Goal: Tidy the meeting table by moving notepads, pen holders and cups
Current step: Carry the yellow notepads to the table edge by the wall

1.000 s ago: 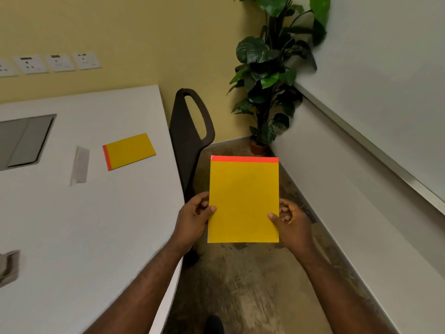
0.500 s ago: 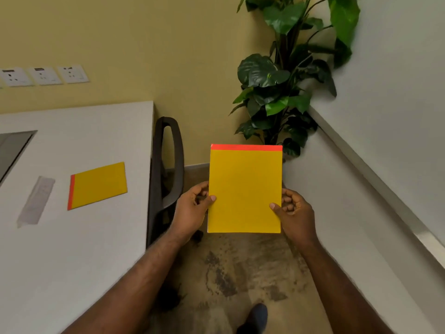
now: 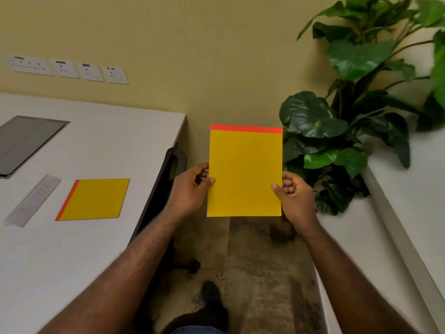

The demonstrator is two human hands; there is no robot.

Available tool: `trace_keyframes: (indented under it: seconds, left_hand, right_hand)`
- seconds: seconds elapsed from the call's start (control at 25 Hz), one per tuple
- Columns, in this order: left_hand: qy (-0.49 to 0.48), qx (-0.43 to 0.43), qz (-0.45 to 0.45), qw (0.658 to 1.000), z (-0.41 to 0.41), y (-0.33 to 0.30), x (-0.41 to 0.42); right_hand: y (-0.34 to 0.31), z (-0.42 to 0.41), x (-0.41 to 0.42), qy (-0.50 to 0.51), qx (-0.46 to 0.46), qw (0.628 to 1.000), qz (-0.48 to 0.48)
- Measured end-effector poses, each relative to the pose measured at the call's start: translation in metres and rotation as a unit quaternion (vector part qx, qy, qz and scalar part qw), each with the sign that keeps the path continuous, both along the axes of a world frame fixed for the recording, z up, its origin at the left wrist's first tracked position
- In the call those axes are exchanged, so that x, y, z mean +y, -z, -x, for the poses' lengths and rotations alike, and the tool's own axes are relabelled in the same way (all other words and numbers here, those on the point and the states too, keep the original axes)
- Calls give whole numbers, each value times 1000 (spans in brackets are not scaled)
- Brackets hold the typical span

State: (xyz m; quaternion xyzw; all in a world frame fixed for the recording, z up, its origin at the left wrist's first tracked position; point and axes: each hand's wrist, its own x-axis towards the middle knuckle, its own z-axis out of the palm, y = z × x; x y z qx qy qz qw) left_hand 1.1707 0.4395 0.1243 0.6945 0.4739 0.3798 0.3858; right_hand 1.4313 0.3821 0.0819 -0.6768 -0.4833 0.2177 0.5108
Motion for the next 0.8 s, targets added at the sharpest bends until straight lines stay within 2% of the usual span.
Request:
trace_keyframes:
  seconds: [0.28, 0.48, 0.8]
  left_hand:
    - [-79, -15, -20, 997, 3, -10, 140]
    - [-159, -24, 2, 987, 23, -13, 212]
    - [-327, -22, 20, 944, 46, 20, 315]
  right_hand:
    - [-17, 4, 183, -52, 6, 999, -6]
    - [-22, 29, 293, -107, -5, 994, 3]
    - [-9, 75, 474, -260, -39, 965, 11]
